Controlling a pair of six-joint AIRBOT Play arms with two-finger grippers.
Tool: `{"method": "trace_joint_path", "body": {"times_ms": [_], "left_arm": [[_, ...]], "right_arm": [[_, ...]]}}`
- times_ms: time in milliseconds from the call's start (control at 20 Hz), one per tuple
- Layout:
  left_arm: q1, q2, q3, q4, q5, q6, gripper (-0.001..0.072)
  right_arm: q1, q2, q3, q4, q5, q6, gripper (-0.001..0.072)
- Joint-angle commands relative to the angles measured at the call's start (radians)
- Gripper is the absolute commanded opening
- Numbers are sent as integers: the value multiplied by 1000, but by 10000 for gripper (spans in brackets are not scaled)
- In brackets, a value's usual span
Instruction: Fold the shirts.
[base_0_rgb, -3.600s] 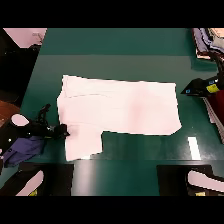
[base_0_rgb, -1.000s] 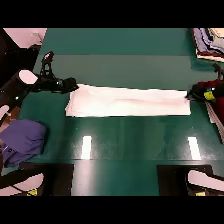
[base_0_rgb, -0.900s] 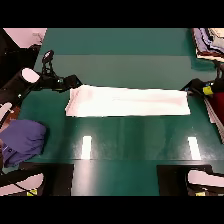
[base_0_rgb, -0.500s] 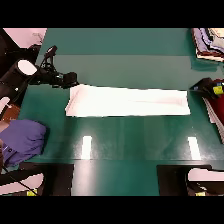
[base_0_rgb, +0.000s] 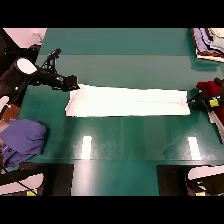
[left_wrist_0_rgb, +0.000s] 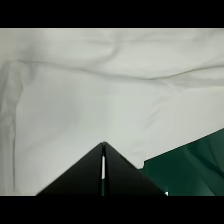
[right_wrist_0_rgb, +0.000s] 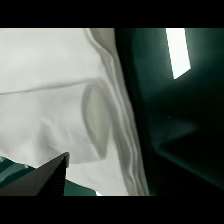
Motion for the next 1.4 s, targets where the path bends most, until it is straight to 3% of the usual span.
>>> {"method": "trace_joint_path", "body": {"times_ms": [0, 100, 150, 250, 300, 600, 950, 1350], "left_arm": [[0, -1, -1, -1, -5, 2, 37], [-8, -2, -1, -3, -7, 1, 27], [-16, -1, -1, -4, -12, 0, 28], [-48, -6, 0, -5, -11, -26, 28], [-72, -16, 0, -8, 4, -39, 27], [-240, -222, 155, -122, 109, -5, 27], [-422, -573, 502, -151, 117, -29, 27], [-445, -677, 529, -149, 133, -80, 27]], "right_arm": [[37, -66, 20, -11, 4, -47, 610], [61, -93, 68, -11, 18, -47, 576], [71, -100, 89, -12, 27, -47, 470], [82, -99, 115, -21, 33, -48, 111], [82, -99, 126, -19, 47, -53, 18], [93, -43, 223, 93, 249, -26, 16], [274, 137, 424, 145, 248, 124, 16], [569, 155, 687, 144, 219, 191, 16]]}}
